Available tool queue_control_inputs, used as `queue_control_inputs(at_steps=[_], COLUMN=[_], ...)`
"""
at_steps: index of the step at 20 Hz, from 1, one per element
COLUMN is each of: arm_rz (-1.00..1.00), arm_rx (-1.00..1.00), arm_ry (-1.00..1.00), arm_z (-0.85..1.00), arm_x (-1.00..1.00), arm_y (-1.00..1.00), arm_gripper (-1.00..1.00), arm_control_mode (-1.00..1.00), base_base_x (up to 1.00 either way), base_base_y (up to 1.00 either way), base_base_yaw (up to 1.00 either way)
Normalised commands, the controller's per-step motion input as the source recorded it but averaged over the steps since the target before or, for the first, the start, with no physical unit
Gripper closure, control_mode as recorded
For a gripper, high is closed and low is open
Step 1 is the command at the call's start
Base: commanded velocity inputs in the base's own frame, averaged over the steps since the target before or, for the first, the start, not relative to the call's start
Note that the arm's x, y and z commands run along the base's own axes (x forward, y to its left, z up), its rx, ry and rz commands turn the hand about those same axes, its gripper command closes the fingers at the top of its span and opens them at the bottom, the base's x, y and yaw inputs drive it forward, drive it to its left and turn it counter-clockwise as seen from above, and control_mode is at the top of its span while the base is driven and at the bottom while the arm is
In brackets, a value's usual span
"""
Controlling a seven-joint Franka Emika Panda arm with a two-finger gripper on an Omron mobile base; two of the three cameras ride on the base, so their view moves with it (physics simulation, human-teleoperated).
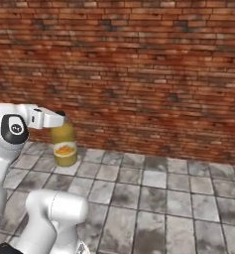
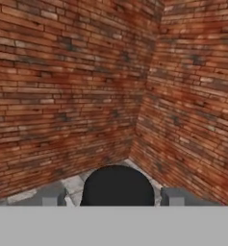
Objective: There is a wine glass and glass cup on the dining counter. Place the wine bottle next to the wine glass and the juice bottle next to the glass cup.
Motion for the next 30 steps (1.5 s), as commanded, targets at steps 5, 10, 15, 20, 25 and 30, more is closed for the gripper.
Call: queue_control_inputs(at_steps=[5, 10, 15, 20, 25, 30], arm_rz=[0.0, 0.0, 0.0, 0.0, 0.0, 0.0], arm_rx=[0.0, 0.0, 0.0, 0.0, 0.0, 0.0], arm_ry=[0.0, 0.0, 0.0, 0.0, 0.0, 0.0], arm_z=[0.0, 0.0, 0.0, 0.0, 0.0, 0.0], arm_x=[0.0, 0.0, 0.0, 0.0, 0.0, 0.0], arm_y=[0.0, 0.0, 0.0, 0.0, 0.0, 0.0], arm_gripper=[1.0, 1.0, 1.0, 1.0, 1.0, 1.0], arm_control_mode=[1.0, 1.0, 1.0, 1.0, 1.0, 1.0], base_base_x=[0.89, 0.78, 0.71, 0.68, 0.66, 0.66], base_base_y=[0.0, 0.0, 0.0, 0.0, 0.0, 0.0], base_base_yaw=[0.31, 0.45, 0.52, 0.56, 0.57, 0.58])
